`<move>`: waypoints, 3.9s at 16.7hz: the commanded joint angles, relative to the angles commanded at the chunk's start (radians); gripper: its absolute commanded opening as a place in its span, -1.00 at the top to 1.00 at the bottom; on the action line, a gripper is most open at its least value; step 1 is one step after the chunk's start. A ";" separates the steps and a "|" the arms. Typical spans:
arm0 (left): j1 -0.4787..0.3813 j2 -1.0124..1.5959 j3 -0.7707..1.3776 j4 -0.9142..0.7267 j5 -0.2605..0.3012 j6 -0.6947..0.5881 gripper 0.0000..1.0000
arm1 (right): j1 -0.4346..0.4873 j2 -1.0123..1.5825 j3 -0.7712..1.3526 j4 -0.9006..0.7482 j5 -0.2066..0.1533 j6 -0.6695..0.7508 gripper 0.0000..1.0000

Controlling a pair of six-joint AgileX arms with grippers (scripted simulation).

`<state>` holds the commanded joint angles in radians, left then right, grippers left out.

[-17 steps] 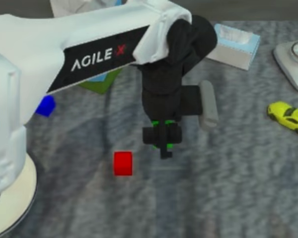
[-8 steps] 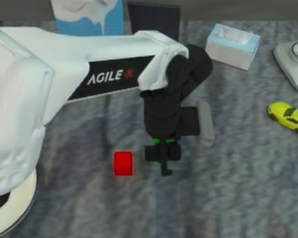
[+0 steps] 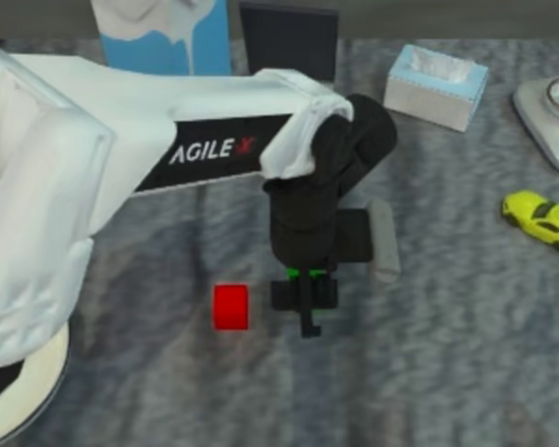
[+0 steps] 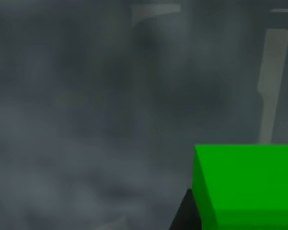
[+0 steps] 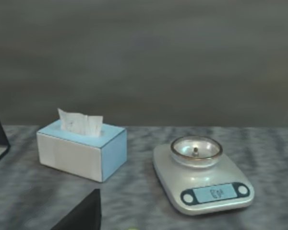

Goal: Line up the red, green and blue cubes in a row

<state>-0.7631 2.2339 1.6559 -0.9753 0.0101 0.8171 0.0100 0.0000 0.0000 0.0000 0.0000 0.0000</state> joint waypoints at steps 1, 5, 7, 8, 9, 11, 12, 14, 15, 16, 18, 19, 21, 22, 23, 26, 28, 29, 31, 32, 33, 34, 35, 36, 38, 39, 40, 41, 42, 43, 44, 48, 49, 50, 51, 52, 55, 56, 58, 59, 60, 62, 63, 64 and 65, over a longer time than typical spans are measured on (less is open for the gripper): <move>0.000 0.000 0.000 0.000 0.000 0.000 0.40 | 0.000 0.000 0.000 0.000 0.000 0.000 -1.00; 0.000 0.000 0.000 0.000 0.000 0.000 -0.21 | 0.000 0.000 0.000 0.000 0.000 0.000 -1.00; 0.000 0.000 0.000 0.000 0.000 0.000 -0.51 | 0.000 0.000 0.000 0.000 0.000 0.000 -1.00; 0.000 0.000 0.000 0.000 0.000 0.000 -0.66 | 0.000 0.000 0.000 0.000 0.000 0.000 -1.00; 0.000 0.000 0.000 0.000 0.000 0.000 -0.81 | 0.000 0.000 0.000 0.000 0.000 0.000 -1.00; 0.000 0.000 0.000 0.000 0.000 0.000 -1.00 | 0.000 0.000 0.000 0.000 0.000 0.000 -1.00; 0.000 0.000 0.000 0.000 0.000 0.000 -1.00 | 0.000 0.000 0.000 0.000 0.000 0.000 -1.00; 0.000 0.000 0.000 0.000 0.000 0.000 -1.00 | 0.000 0.000 0.000 0.000 0.000 0.000 -1.00; 0.000 0.000 0.000 0.000 0.000 0.000 -1.00 | 0.000 0.000 0.000 0.000 0.000 0.000 -1.00; 0.000 0.000 0.000 0.000 0.000 0.000 -1.00 | 0.000 0.000 0.000 0.000 0.000 0.000 -1.00; 0.000 0.000 0.000 0.000 0.000 0.000 -1.00 | 0.000 0.000 0.000 0.000 0.000 0.000 -1.00; 0.002 -0.001 0.000 0.000 0.000 0.000 -1.00 | 0.000 0.000 0.000 0.000 0.000 0.000 -1.00; 0.003 -0.004 0.015 -0.018 0.000 0.000 -1.00 | 0.000 0.000 0.000 0.000 0.000 0.000 -1.00; 0.005 -0.009 0.033 -0.042 0.000 0.000 -1.00 | 0.000 0.000 0.000 0.000 0.000 0.000 -1.00; 0.008 -0.017 0.055 -0.073 0.000 -0.001 -1.00 | 0.000 0.000 0.000 0.000 0.000 0.000 -1.00; 0.017 -0.047 0.131 -0.183 0.000 -0.001 -1.00 | 0.000 0.000 0.000 0.000 0.000 0.000 -1.00; 0.021 -0.064 0.166 -0.232 -0.001 -0.001 -1.00 | 0.000 0.000 0.000 0.000 0.000 0.000 -1.00; 0.022 -0.068 0.173 -0.241 -0.001 -0.001 -1.00 | 0.000 0.000 0.000 0.000 0.000 0.000 -1.00; 0.022 -0.068 0.174 -0.241 -0.001 -0.001 -1.00 | 0.000 0.000 0.000 0.000 0.000 0.000 -1.00; 0.016 -0.064 0.172 -0.239 -0.001 -0.001 -1.00 | 0.000 0.000 0.000 0.000 0.000 0.000 -1.00; 0.018 -0.064 0.173 -0.239 -0.001 -0.003 -1.00 | 0.000 0.000 0.000 0.000 0.000 0.000 -1.00; 0.031 -0.059 0.179 -0.241 -0.001 -0.014 -1.00 | 0.000 0.000 0.000 0.000 0.000 0.000 -1.00; 0.053 -0.051 0.189 -0.244 -0.001 -0.034 -1.00 | 0.000 0.000 0.000 0.000 0.000 0.000 -1.00; 0.085 -0.041 0.202 -0.248 -0.001 -0.061 -1.00 | 0.000 0.000 0.000 0.000 0.000 0.000 -1.00; 0.177 -0.013 0.234 -0.258 -0.001 -0.135 -1.00 | 0.000 0.000 0.000 0.000 0.000 0.000 -1.00; 0.234 0.002 0.252 -0.264 -0.002 -0.179 -1.00 | 0.000 0.000 0.000 0.000 0.000 0.000 -1.00; 0.297 0.018 0.271 -0.270 -0.002 -0.225 -1.00 | 0.000 0.000 0.000 0.000 0.000 0.000 -1.00; 0.362 0.033 0.290 -0.275 -0.003 -0.274 -1.00 | 0.000 0.000 0.000 0.000 0.000 0.000 -1.00; 0.426 0.048 0.309 -0.281 -0.003 -0.322 -1.00 | 0.000 0.000 0.000 0.000 0.000 0.000 -1.00; 0.488 0.062 0.326 -0.285 -0.004 -0.369 -1.00 | 0.000 0.000 0.000 0.000 0.000 0.000 -1.00; 0.544 0.075 0.342 -0.290 -0.004 -0.413 -1.00 | 0.000 0.000 0.000 0.000 0.000 0.000 -1.00; 0.668 0.103 0.383 -0.297 -0.006 -0.526 -1.00 | 0.000 0.000 0.000 0.000 0.000 0.000 -1.00; 0.672 0.104 0.384 -0.298 -0.006 -0.530 -1.00 | 0.000 0.000 0.000 0.000 0.000 0.000 -1.00; 0.672 0.104 0.384 -0.298 -0.006 -0.530 -1.00 | 0.000 0.000 0.000 0.000 0.000 0.000 -1.00; 0.672 0.104 0.384 -0.298 -0.006 -0.530 -1.00 | 0.000 0.000 0.000 0.000 0.000 0.000 -1.00; 0.669 0.099 0.381 -0.296 -0.006 -0.528 -1.00 | 0.000 0.000 0.000 0.000 0.000 0.000 -1.00; 0.672 0.111 0.347 -0.256 -0.006 -0.531 -1.00 | 0.000 0.000 0.000 0.000 0.000 0.000 -1.00; 0.673 0.121 0.323 -0.222 -0.005 -0.531 -1.00 | 0.000 0.000 0.000 0.000 0.000 0.000 -1.00; 0.673 0.145 0.267 -0.133 -0.005 -0.530 -1.00 | 0.000 0.000 0.000 0.000 0.000 0.000 -1.00; 0.673 0.158 0.237 -0.088 -0.005 -0.529 -1.00 | 0.000 0.000 0.000 0.000 0.000 0.000 -1.00; 0.673 0.170 0.211 -0.050 -0.005 -0.529 -1.00 | 0.000 0.000 0.000 0.000 0.000 0.000 -1.00; 0.674 0.187 0.177 -0.005 -0.005 -0.528 -1.00 | 0.000 0.000 0.000 0.000 0.000 0.000 -1.00; 0.674 0.190 0.171 0.001 -0.005 -0.528 -1.00 | 0.000 0.000 0.000 0.000 0.000 0.000 -1.00; 0.674 0.190 0.171 0.001 -0.005 -0.528 -1.00 | 0.000 0.000 0.000 0.000 0.000 0.000 -1.00; 0.674 0.190 0.171 0.001 -0.005 -0.528 -1.00 | 0.000 0.000 0.000 0.000 0.000 0.000 -1.00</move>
<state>-0.0894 2.4236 1.8272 -0.9744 0.0055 0.2890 0.0100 0.0000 0.0000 0.0000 0.0000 0.0000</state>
